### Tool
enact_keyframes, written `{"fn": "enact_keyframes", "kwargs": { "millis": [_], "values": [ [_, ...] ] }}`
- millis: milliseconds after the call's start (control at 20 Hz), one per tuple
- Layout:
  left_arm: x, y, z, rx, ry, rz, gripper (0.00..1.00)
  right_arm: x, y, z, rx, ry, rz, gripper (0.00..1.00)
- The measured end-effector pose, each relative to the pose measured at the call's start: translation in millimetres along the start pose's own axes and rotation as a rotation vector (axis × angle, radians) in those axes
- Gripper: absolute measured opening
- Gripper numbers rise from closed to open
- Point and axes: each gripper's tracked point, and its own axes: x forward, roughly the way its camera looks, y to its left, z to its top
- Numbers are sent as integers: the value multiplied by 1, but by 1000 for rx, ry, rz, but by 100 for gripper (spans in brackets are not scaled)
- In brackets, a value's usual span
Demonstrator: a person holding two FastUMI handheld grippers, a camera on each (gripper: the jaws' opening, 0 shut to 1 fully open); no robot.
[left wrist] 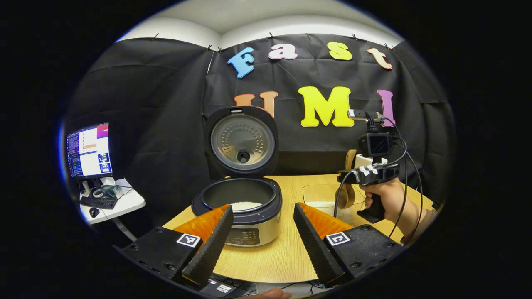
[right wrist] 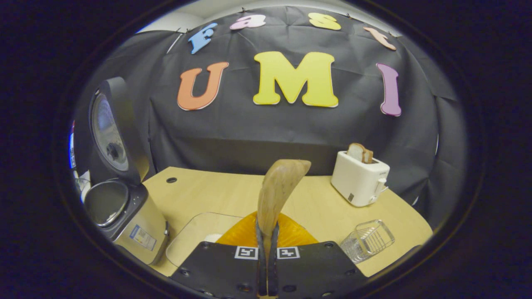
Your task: Close the left gripper, press the button to open the rice cooker; take a wooden spoon from the chopstick holder with the right hand, scoop a spoonful of rice and pour it into the rice cooker, then put the wooden spoon back into the chopstick holder.
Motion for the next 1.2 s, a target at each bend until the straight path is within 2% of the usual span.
{"fn": "enact_keyframes", "kwargs": {
  "millis": [200,450,600,850,950,1200],
  "values": [
    [5,6,-1,18,1,37,93,9,-13,-15,-51,-10,-84,2],
    [8,9,-5,3,19,22,94,13,-16,-22,-56,-17,-134,2],
    [6,5,-2,-12,6,-5,94,15,-3,-25,-53,-18,-141,2],
    [8,16,-11,-26,27,-15,94,14,34,-34,12,13,-69,2],
    [9,26,-11,-40,29,4,94,14,45,-33,20,9,-49,1],
    [12,31,-14,-71,40,9,94,6,85,-38,106,65,106,1]
  ]
}}
